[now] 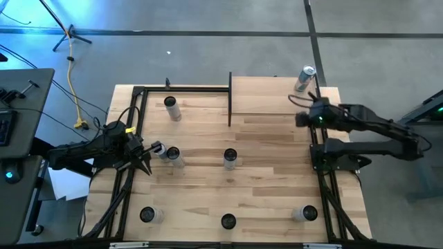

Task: Place canned beverage on shelf
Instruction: Put the bottom white yellow soda can on the shelf

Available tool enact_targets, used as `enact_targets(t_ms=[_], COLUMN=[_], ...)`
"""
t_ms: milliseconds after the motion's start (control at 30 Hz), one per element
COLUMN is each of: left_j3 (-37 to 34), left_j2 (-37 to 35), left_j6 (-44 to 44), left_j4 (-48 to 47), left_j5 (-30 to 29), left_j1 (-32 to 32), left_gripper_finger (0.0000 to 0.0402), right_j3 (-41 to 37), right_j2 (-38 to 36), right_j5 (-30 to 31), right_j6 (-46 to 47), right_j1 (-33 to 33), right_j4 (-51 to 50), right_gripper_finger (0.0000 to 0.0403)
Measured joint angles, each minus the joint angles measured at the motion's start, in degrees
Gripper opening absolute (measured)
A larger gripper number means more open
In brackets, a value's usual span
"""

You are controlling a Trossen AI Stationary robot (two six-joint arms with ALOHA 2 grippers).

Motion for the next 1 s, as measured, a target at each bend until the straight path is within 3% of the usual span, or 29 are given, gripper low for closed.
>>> enact_targets(t_ms=[167,567,767,1000], left_j3=[0.0,0.0,0.0,0.0], left_j2=[0.02,0.0,0.01,0.0], left_j6=[0.0,0.0,0.01,0.0], left_j4=[0.01,0.0,0.0,0.02], left_j5=[0.0,0.0,0.0,0.0], left_j1=[-0.01,0.0,-0.01,-0.01], left_gripper_finger=[0.0003,0.0003,0.0003,0.0003], right_j3=[-0.02,2.53,10.85,24.13], right_j2=[-0.61,12.68,23.92,37.7], right_j5=[-9.85,-8.36,-8.57,-13.08], right_j6=[8.64,27.95,35.1,45.88], right_j1=[10.99,36.46,46.16,56.76], right_j4=[-1.64,5.39,2.77,-4.69], right_gripper_finger=[0.0299,0.0299,0.0299,0.0299])
